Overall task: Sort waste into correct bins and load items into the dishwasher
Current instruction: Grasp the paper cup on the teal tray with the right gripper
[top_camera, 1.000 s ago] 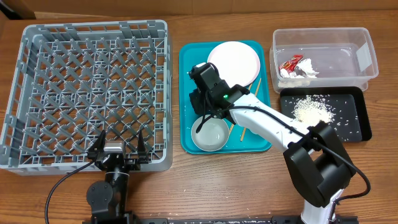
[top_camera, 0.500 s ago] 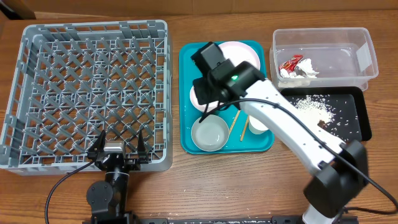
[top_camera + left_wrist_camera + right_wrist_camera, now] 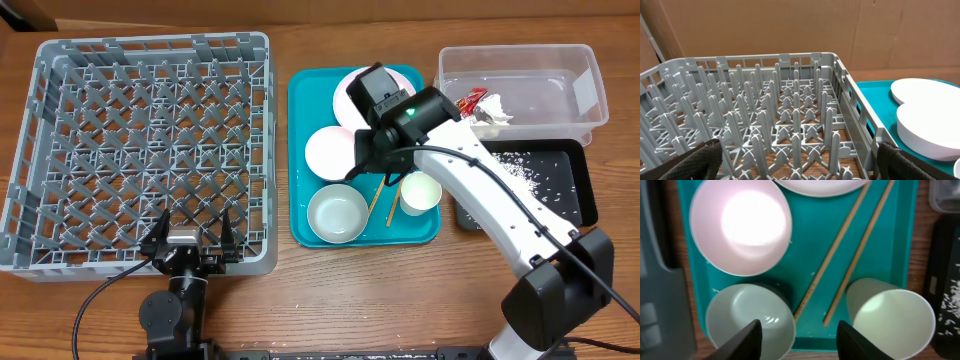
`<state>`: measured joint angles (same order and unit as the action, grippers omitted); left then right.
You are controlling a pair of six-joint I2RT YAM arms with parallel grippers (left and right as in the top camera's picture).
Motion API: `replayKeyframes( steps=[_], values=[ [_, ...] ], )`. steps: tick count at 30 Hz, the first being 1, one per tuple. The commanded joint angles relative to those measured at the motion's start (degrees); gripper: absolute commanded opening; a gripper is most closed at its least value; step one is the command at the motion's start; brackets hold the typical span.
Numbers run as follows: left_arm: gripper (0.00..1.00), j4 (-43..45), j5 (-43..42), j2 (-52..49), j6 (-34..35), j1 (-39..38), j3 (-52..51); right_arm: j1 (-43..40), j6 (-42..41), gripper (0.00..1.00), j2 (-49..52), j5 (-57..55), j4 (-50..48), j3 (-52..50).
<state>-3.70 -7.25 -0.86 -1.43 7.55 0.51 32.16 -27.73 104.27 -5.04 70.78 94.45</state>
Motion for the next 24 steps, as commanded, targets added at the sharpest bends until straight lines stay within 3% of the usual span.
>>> replayKeyframes(
  steps=[1, 14, 24],
  values=[
    [1.00, -0.1, 0.2, 0.6, 0.6, 0.3, -0.2, -1.8, -0.8, 0.50, -0.3, -3.8, 0.4, -2.2],
    [1.00, -0.1, 0.2, 0.6, 0.6, 0.3, -0.2, -13.0, -0.5, 0.48, -0.3, -1.0, 4.8, -4.4],
    [1.00, -0.1, 0.2, 0.6, 0.6, 0.3, -0.2, -18.3, 8.0, 0.48, -0.3, 7.5, 5.6, -4.7]
  ],
)
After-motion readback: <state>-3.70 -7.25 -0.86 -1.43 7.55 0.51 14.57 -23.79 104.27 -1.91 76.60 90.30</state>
